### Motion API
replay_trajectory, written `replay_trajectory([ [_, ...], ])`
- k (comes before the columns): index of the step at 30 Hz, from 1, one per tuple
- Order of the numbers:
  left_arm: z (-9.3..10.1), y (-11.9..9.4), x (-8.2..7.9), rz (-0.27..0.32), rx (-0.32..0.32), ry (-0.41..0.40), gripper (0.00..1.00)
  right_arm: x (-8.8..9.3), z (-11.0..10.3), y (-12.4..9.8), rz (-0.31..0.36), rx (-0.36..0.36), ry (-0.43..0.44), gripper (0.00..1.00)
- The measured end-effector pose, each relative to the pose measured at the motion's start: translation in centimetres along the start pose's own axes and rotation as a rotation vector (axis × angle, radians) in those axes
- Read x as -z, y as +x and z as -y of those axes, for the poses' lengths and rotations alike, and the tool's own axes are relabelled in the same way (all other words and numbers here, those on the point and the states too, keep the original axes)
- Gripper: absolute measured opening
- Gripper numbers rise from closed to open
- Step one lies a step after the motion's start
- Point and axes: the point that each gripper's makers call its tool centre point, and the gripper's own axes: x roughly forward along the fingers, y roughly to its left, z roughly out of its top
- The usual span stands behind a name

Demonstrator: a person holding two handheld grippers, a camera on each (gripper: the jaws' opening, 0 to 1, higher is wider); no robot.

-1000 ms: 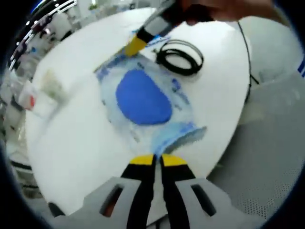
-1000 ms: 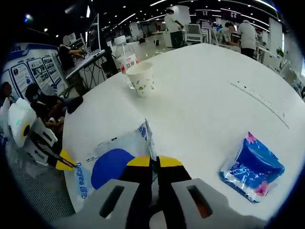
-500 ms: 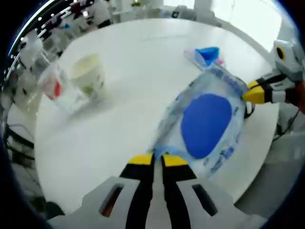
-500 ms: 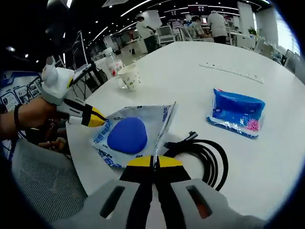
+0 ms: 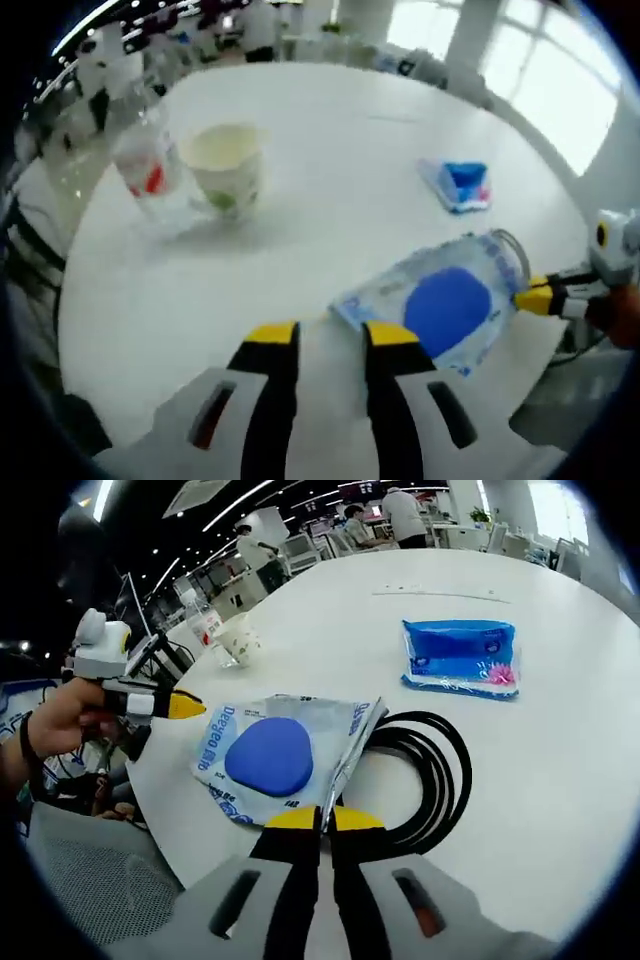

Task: Arrange the tabletop items into an orderly group along one side of the table until the central work area is clear of visible clutter.

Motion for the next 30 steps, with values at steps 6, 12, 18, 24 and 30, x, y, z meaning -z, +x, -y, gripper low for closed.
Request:
replay_trajectory([
  [6,0.4,-0.7,1.7,0.051,0.000,-0.161,0.16,0.3,0.2,-0.2,-0.027,0.000,0.001,0.07],
  [12,1.9,-0.1,3.4,0.008,0.029,-0.158,0.15,-0.1,0.8,-0.2,-0.023,0.005,0.028,0.16],
  [18,3.1,0.9,4.1,-0.031,0.059,-0.190,0.22,-1.1,0.5,0.3,-0.014,-0.010,0.025,0.14],
  [24,3.1,1.1,4.2,-0.032,0.035,-0.168,0.21,-1.3,0.8,0.5,-0.017,-0.005,0.049,0.10],
  [30,2.6,1.3,5.0,-0.063,0.003,-0.142,0.06,-1.3,1.1,0.6,-0.014,-0.001,0.094,0.05],
])
